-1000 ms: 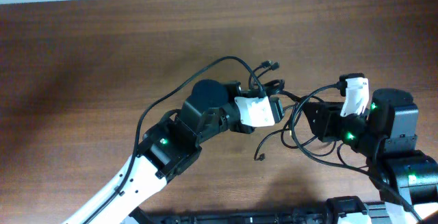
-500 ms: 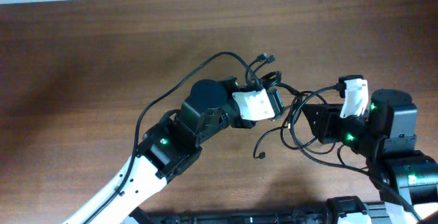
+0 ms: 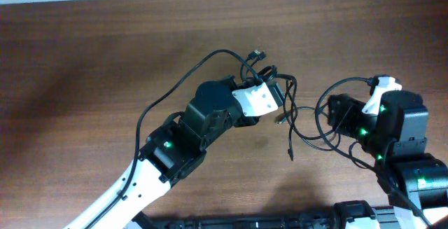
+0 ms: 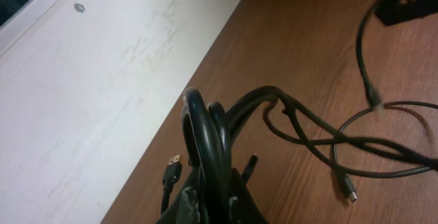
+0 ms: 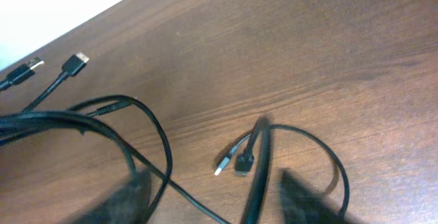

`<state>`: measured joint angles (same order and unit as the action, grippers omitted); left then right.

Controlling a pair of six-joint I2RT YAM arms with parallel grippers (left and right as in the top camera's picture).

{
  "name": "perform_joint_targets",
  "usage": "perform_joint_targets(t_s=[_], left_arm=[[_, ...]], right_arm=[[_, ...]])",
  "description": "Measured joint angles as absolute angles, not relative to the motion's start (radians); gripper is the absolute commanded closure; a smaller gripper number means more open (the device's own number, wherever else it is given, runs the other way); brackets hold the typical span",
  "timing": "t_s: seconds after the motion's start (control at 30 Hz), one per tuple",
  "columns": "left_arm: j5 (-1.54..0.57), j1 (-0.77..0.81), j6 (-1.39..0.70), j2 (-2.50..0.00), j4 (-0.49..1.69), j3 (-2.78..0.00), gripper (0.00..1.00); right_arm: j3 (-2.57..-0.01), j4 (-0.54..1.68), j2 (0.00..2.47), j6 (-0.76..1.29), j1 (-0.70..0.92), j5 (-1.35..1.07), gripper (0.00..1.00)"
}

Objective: Untangle cables

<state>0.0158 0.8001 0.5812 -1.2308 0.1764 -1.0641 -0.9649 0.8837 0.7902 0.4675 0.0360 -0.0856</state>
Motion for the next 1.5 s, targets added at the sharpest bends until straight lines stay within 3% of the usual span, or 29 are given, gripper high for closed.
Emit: perform_joint_targets(t_s=[0.13,0.43,0.67,0.77,0.93,1.1,1.23,1.4,1.47,1.5], left_arm=[[0.019,0.800,0.561,-1.231,0.175,-1.064,1.00],[-0.017,0.799,0.469,-1.231,0.143,-1.064,1.00],[-0.025,0.664,0.123,-1.231,0.056,-1.064,1.00],[-0.150,0.561,0.044,-1.231,0.051,-1.064,1.00],[-0.530,0.436,0.034,-1.231,0.050,-1.064,1.00],[-0.883,0.427,0.115,-1.230,0.102,-1.064,1.00],[-0.984,0.427,0.147,-1.229,0.196,-1.064,1.00],[-1.089,0.521,0.308,-1.229,0.224,-1.064,1.00],[-1.104,0.561,0.352,-1.229,0.223,-1.064,1.00],[-1.113,0.577,0.365,-1.229,0.221,-1.064,1.00]], right_arm=[[-0.965,0.811,0.790,0.472,0.036,-0.118,0.05],[-0.965,0.731,0.790,0.473,0.036,-0.183,0.04],[-0.965,0.731,0.790,0.459,0.036,-0.186,0.04],[-0.965,0.731,0.790,0.403,0.036,-0.212,0.04],[-1.009,0.731,0.790,0.187,0.036,-0.389,0.04],[-1.059,0.731,0.790,-0.042,0.036,-0.648,0.05],[-1.063,0.728,0.790,-0.147,0.036,-0.836,0.05],[-1.063,0.730,0.790,-0.256,0.036,-1.050,0.14],[-1.063,0.729,0.790,-0.278,0.036,-1.095,0.28],[-1.063,0.730,0.790,-0.288,0.036,-1.107,0.29]])
